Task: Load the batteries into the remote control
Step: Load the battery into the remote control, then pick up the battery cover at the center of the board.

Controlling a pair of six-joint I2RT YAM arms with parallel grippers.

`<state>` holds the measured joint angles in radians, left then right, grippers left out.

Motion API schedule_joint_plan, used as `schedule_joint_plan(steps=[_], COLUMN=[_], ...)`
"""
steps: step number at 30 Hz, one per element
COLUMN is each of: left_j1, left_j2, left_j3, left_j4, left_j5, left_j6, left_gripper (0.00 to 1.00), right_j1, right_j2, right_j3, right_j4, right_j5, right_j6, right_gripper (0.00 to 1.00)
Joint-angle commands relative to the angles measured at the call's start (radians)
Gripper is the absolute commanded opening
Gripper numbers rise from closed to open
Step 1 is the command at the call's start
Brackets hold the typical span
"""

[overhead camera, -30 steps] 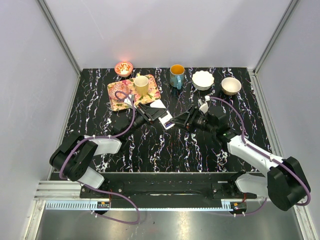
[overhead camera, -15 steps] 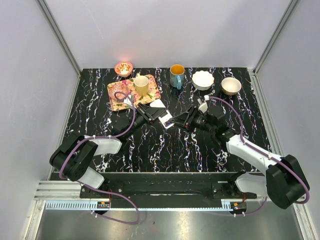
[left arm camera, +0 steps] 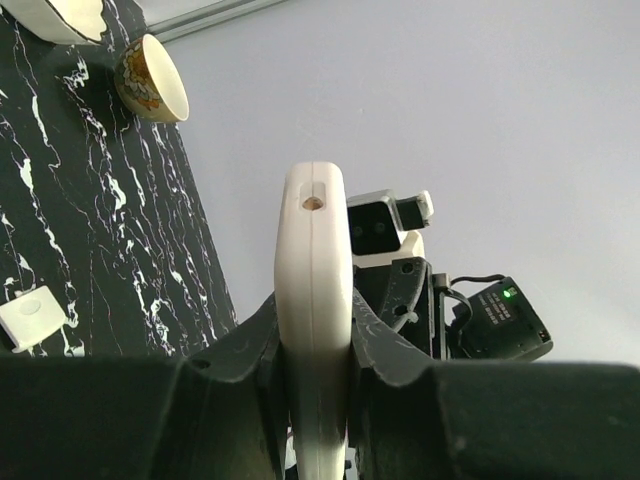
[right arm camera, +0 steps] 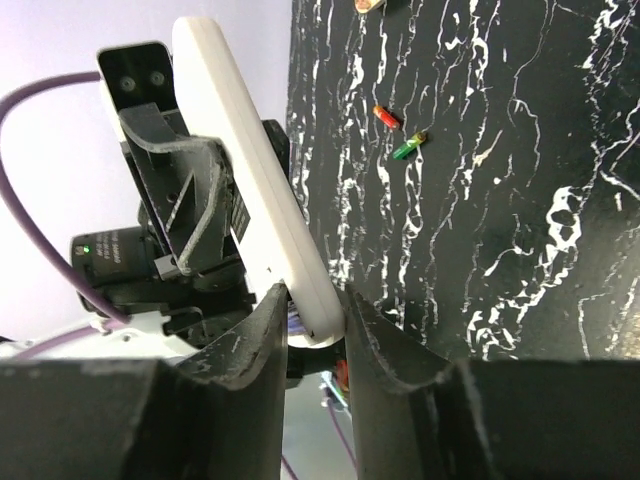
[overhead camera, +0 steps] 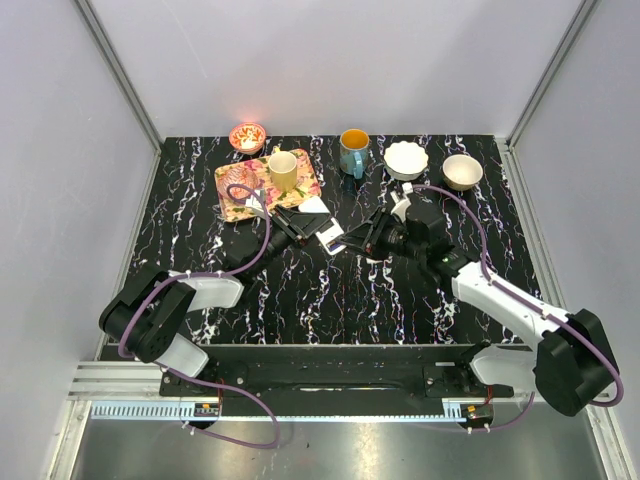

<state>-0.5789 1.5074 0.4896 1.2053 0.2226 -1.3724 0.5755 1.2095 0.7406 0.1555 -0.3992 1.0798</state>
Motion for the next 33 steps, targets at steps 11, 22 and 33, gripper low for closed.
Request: schedule_joint_plan(steps=[11,22,33], left_j1=[-0.022,-0.018,0.013], left_j2=[-0.010,-0.009,-0.221], left_j3=[0.007,-0.054,-0.083], left_j4=[0.459,0.456,-0.026], left_j5=[-0.011,0.003,0.185], left_j6=[-0.044,-0.020,0.139], left_gripper=[0.00,0.00,0.00], right_j1=[0.083,-0.025,-0.035], right_j2=[-0.031,-0.165,-0.160], right_j3=[0.146,0.223,0.140], right_j4=[-0.289,-0.388,-0.620], right_j5=[0.135,0.071,0.589], right_j6=[-0.287,-0.293,-0.529], right_gripper=[0.22,0.81,0.75])
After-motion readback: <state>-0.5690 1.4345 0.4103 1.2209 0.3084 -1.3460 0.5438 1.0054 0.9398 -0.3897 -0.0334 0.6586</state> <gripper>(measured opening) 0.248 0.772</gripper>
